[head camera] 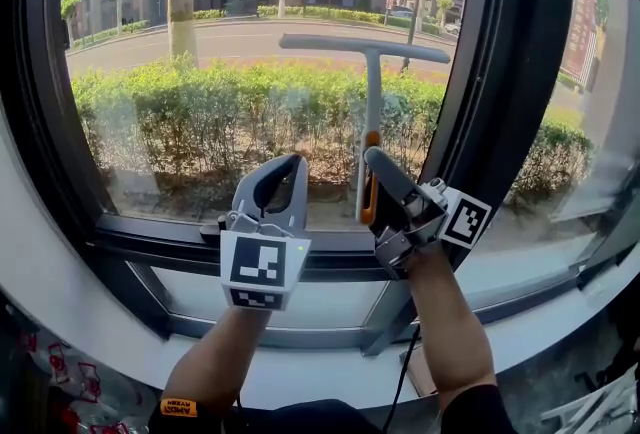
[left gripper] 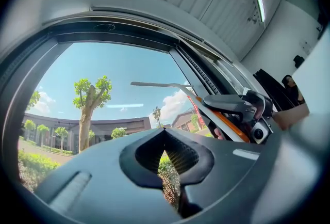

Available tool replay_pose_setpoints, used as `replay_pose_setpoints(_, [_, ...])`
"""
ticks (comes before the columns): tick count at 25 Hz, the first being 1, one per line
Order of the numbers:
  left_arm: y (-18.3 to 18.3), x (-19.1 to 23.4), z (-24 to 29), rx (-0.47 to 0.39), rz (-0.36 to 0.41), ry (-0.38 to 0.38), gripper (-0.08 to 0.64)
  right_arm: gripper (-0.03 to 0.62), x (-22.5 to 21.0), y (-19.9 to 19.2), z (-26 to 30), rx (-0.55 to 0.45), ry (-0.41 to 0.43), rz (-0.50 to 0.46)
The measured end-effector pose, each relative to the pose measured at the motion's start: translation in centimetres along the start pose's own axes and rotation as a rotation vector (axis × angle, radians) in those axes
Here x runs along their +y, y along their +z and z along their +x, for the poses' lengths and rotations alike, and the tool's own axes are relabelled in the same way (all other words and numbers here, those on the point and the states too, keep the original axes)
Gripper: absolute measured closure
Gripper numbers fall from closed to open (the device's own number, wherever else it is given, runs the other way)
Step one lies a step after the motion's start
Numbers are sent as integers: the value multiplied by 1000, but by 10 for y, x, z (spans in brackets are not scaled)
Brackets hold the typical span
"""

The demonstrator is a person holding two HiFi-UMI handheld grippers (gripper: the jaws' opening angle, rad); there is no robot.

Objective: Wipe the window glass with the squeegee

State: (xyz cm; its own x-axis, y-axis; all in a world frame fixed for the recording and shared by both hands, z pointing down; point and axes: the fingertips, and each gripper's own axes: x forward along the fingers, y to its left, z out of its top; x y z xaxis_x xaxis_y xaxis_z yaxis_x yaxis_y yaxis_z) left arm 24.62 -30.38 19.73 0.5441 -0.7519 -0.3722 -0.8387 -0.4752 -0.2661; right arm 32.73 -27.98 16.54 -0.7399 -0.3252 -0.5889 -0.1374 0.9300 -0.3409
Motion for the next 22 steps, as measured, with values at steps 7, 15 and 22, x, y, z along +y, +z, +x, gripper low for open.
replay_pose_setpoints(7, [-19,-10,-8,38,-22,-15,548,545,-10,-26,-23,-23,-32,73])
replay_pose_setpoints(15, [-56,-18,-26,103,-57,-20,549,545,-24,-73,-61,-48,-83,170])
replay_pose_setpoints(22, [-80,-24,-39,150,-79,-29,548,545,-34,-107,-89,-69,-122,233])
